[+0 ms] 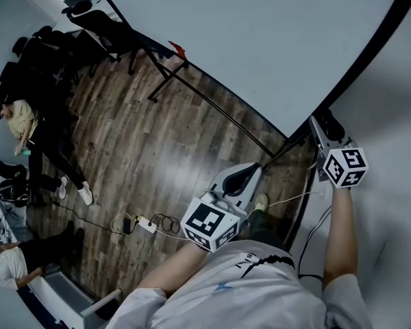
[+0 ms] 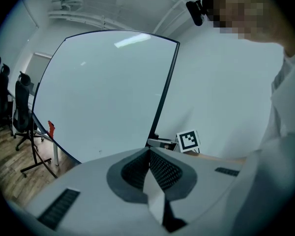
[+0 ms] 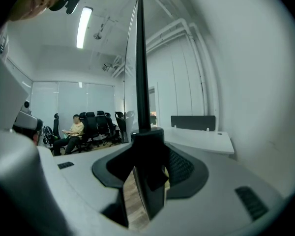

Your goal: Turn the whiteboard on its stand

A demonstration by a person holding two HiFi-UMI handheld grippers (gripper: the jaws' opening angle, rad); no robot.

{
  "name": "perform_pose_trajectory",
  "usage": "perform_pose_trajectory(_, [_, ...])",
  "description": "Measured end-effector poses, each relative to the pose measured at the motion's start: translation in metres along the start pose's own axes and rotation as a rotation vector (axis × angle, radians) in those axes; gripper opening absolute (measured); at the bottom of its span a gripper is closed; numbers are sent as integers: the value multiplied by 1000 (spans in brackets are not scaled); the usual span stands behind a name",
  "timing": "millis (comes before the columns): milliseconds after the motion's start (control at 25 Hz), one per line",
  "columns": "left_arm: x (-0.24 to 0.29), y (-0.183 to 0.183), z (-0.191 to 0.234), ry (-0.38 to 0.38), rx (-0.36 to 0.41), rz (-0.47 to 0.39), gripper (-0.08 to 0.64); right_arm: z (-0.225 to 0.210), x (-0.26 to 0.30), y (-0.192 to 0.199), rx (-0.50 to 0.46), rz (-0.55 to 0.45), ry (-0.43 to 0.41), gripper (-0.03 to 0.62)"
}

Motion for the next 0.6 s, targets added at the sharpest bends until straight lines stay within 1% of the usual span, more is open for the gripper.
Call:
perform_pose_trajectory(280, [-72, 9, 8, 21, -23, -12, 12, 47, -22, -8, 27, 29, 58, 190])
perform_pose_trajectory(400, [-94, 15, 9, 32, -23, -20, 12, 61, -34, -3, 31, 37, 59, 192])
perform_pose_trajectory(600, [-116, 13, 9, 54, -15, -30, 12, 88, -51, -2, 26, 37, 58, 192])
Point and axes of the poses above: the fingertips, and each gripper's own axes: x forward along the fingers, z to its left, y out of its underside, the point moved 7 cm from there along -x, backward along the fingers, and after that the axes turned 9 degrees about -x, right-handed, at the moved point
